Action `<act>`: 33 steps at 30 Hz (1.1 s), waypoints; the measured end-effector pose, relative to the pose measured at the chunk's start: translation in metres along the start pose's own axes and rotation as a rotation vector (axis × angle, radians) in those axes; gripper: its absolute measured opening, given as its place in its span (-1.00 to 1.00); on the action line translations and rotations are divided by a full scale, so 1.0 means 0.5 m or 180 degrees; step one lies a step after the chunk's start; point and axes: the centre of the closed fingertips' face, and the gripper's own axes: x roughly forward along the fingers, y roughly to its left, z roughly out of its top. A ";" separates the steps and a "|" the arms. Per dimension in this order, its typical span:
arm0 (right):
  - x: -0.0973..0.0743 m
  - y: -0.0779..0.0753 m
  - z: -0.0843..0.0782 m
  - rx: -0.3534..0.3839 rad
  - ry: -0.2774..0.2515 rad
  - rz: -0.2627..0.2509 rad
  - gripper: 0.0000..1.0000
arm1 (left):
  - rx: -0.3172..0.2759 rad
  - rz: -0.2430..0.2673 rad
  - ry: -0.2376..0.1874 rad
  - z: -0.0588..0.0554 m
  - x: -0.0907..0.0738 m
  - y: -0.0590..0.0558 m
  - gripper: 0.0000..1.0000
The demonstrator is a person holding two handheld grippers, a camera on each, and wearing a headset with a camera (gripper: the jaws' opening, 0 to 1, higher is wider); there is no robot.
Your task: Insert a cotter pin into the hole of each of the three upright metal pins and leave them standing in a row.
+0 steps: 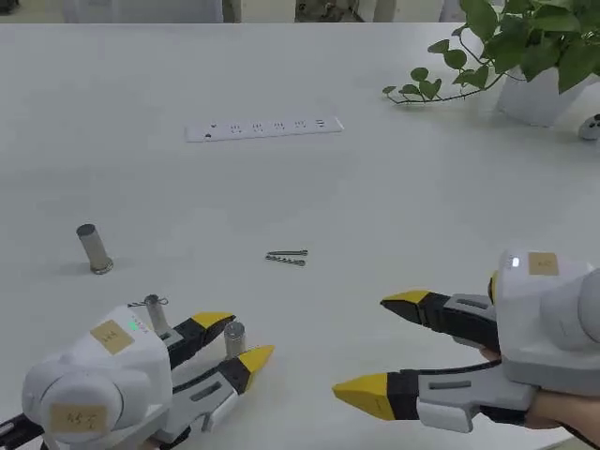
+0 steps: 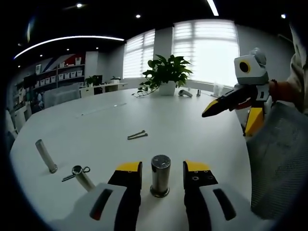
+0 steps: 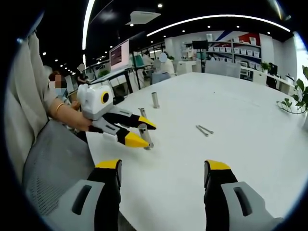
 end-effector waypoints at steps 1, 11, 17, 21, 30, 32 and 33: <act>0.001 -0.002 0.002 0.0003 0.0001 -0.0002 0.40 | 0.0006 -0.0009 -0.0005 0.002 -0.002 -0.001 -0.32; 0.012 -0.027 0.034 -0.0077 0.0079 -0.0030 0.24 | 0.0030 -0.0186 -0.0038 0.019 -0.034 -0.025 -0.05; 0.033 -0.044 0.045 -0.0163 0.0185 -0.0042 0.14 | 0.0044 -0.0255 -0.0046 0.027 -0.052 -0.037 0.07; 0.046 -0.056 0.049 -0.0240 0.0279 -0.0030 0.06 | 0.0070 -0.0290 -0.0054 0.036 -0.067 -0.040 0.17; 0.082 -0.080 0.051 -0.0370 0.0562 0.0005 -0.15 | 0.0110 -0.0403 -0.0011 0.034 -0.090 -0.043 0.34; 0.089 -0.083 0.051 -0.0393 0.0625 0.0018 -0.16 | 0.0100 -0.0404 -0.0051 0.041 -0.095 -0.040 0.38; 0.091 -0.086 0.051 -0.0419 0.0657 0.0013 -0.17 | 0.0073 -0.0404 -0.0069 0.043 -0.096 -0.039 0.39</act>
